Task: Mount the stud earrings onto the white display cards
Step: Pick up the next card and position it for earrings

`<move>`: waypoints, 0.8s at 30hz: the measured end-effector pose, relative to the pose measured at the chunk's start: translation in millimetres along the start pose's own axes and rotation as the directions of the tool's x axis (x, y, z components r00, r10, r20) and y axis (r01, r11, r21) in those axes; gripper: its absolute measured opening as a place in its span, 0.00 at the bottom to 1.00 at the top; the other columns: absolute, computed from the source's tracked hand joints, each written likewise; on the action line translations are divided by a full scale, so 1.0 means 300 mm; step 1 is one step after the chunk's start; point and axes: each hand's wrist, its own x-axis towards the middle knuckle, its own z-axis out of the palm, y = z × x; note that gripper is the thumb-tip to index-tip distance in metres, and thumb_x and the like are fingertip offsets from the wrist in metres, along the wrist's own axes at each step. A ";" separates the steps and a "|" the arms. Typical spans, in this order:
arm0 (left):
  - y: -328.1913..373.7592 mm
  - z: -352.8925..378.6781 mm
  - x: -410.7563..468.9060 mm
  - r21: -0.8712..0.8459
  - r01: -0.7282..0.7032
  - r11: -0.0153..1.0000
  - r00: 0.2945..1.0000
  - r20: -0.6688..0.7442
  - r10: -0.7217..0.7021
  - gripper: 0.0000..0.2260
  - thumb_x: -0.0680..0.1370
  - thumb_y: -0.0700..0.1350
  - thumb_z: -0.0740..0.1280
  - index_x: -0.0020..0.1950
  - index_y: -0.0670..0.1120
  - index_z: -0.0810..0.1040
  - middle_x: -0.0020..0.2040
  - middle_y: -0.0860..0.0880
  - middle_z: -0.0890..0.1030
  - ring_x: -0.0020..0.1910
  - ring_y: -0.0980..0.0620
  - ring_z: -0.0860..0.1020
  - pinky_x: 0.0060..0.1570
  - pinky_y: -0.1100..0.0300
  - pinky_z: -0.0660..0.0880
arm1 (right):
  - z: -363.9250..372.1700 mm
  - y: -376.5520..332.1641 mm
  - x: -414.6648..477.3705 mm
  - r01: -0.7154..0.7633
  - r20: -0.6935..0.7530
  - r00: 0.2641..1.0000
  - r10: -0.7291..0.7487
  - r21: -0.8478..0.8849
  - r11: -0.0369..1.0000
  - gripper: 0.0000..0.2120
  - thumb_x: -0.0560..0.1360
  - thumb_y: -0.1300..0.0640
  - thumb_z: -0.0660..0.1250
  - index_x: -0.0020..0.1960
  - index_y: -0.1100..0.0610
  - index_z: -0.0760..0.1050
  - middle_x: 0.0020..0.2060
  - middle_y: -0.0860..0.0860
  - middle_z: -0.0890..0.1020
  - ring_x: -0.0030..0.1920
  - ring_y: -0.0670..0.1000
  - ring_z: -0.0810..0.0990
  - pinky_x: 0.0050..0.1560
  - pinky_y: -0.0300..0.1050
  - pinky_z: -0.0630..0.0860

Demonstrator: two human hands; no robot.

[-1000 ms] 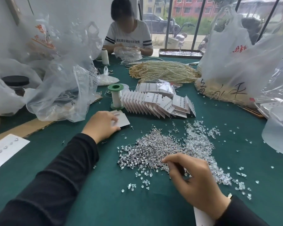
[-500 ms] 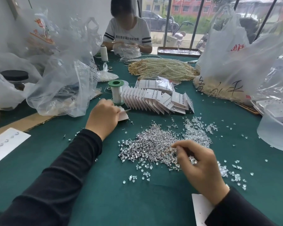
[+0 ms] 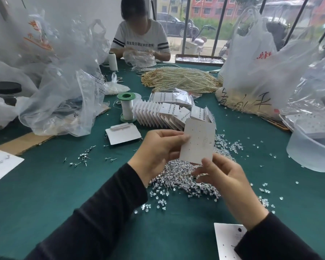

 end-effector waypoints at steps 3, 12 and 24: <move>-0.032 0.005 0.005 -0.035 0.011 0.999 0.998 0.069 -0.009 0.02 0.69 0.34 0.69 0.40 0.36 0.79 0.39 0.42 0.82 0.37 0.48 0.82 0.38 0.59 0.81 | 0.002 -0.007 0.001 0.047 -0.102 0.994 -0.044 0.029 0.998 0.10 0.69 0.55 0.66 0.47 0.59 0.79 0.35 0.54 0.83 0.34 0.51 0.81 0.35 0.41 0.79; -0.036 -0.057 -0.008 0.754 -0.265 0.601 0.957 0.280 0.070 0.08 0.68 0.45 0.75 0.46 0.48 0.83 0.38 0.53 0.83 0.35 0.61 0.78 0.37 0.71 0.72 | -0.085 -0.053 0.031 -0.079 -0.259 0.956 0.140 0.233 0.969 0.05 0.67 0.56 0.67 0.41 0.58 0.77 0.37 0.51 0.82 0.38 0.49 0.80 0.35 0.43 0.78; -0.088 -0.061 -0.003 0.913 -0.347 0.215 0.932 0.310 0.186 0.22 0.69 0.58 0.70 0.60 0.51 0.77 0.54 0.52 0.77 0.53 0.57 0.71 0.55 0.64 0.67 | -0.094 -0.048 0.025 -0.066 -0.375 0.921 0.101 0.104 0.992 0.07 0.76 0.62 0.63 0.41 0.56 0.78 0.31 0.44 0.82 0.33 0.40 0.78 0.35 0.35 0.75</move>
